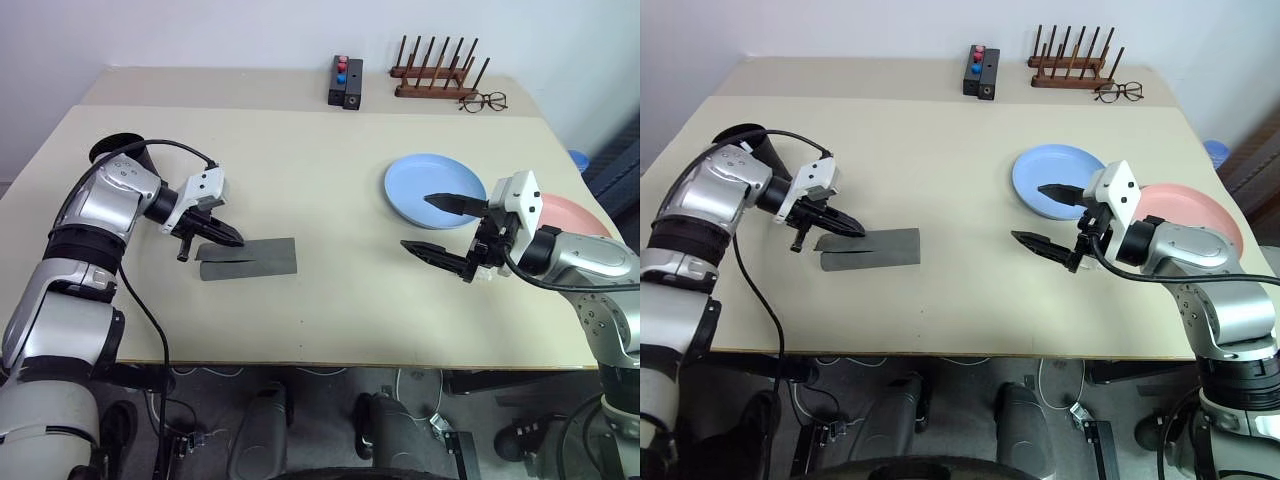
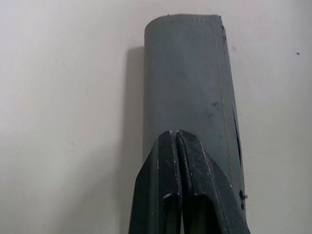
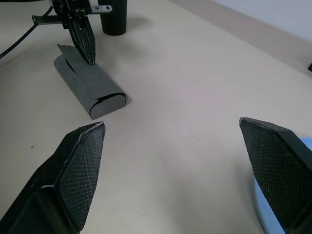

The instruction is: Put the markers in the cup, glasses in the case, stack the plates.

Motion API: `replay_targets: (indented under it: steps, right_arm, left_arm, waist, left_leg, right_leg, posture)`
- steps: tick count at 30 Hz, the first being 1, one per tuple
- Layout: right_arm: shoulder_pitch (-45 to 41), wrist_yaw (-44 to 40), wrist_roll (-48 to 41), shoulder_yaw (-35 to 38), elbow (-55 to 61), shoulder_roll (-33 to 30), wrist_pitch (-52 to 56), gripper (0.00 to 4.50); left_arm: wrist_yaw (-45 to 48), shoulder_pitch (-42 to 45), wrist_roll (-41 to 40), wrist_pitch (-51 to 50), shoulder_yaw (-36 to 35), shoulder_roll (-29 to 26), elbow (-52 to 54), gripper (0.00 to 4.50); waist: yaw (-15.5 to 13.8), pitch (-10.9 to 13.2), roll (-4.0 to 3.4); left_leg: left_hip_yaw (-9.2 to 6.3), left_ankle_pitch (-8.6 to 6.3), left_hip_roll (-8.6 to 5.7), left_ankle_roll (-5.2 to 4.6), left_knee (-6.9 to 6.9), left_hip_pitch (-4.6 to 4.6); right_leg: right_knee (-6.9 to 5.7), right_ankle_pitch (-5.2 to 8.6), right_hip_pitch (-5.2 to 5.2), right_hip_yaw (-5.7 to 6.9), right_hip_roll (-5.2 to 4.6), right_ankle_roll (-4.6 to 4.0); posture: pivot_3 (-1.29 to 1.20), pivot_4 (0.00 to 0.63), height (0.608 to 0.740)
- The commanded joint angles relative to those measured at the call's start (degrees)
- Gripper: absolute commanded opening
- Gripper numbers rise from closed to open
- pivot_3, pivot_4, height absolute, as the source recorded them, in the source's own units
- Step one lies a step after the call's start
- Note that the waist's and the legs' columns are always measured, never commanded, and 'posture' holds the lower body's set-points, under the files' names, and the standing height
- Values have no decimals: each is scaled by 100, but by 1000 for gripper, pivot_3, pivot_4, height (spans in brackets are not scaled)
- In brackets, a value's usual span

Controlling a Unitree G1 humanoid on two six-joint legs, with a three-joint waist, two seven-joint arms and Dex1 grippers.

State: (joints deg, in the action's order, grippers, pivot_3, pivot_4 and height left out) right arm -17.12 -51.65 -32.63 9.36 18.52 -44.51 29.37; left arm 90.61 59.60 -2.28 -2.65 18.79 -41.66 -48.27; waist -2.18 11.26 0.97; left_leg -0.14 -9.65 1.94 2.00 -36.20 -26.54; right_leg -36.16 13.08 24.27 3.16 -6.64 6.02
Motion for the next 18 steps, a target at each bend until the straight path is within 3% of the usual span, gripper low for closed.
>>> replay_targets:
  steps: [1, 3, 6, 10, 13, 18]
  right_arm:
    - [-95, 15, 45, 174, 50, -49, -183, 4500]
    - [-128, 91, 245, 168, -86, -76, -311, 4500]
    - [-186, 266, 703, 128, -443, -209, -487, 4500]
    - [-336, 510, 950, 240, -873, -385, -297, 4500]
    - [-114, 451, 1032, 482, -954, -778, -65, 4500]
    - [418, 391, 1459, 770, -1315, -1399, -229, 4500]
  left_arm:
    - [-282, 488, -149, 67, -507, 83, -244, 61]
    - [-338, 665, -259, 1, -724, 170, -393, 61]
    - [-581, 854, -330, 254, -1028, 294, -630, 915]
    - [-505, 872, -732, 126, -1504, 562, -560, 2911]
    - [-161, 627, -1313, -527, -1787, 804, 155, 4425]
    - [-335, 173, -1584, -1132, -1821, 991, 1179, 4477]
  waist:
    - [1, 0, 1]
    - [4, 1, 1]
    - [4, 0, 0]
    - [4, 0, 0]
    - [-5, 0, -1]
    - [8, 0, -2]
  left_leg:
    - [0, 0, 0, 0, -1, -1]
    - [0, 0, 0, 0, -2, -3]
    - [0, 0, -1, 0, -1, -1]
    - [2, 0, -1, 0, 0, 1]
    - [2, 0, -2, 0, -1, -4]
    - [2, 1, -1, -1, 2, 4]
  right_leg:
    - [0, 0, 0, 0, 0, 0]
    - [1, 0, 0, 1, 0, 1]
    - [0, -1, 0, 1, 0, 3]
    - [-1, -4, -1, 0, 0, 8]
    - [0, -9, 0, 0, -1, 18]
    - [-1, -10, -3, 0, 0, 18]
  posture:
    - [0, 150, 740]
    - [0, 150, 740]
    - [0, 150, 740]
    - [0, 150, 740]
    - [0, 150, 740]
    - [0, 150, 740]
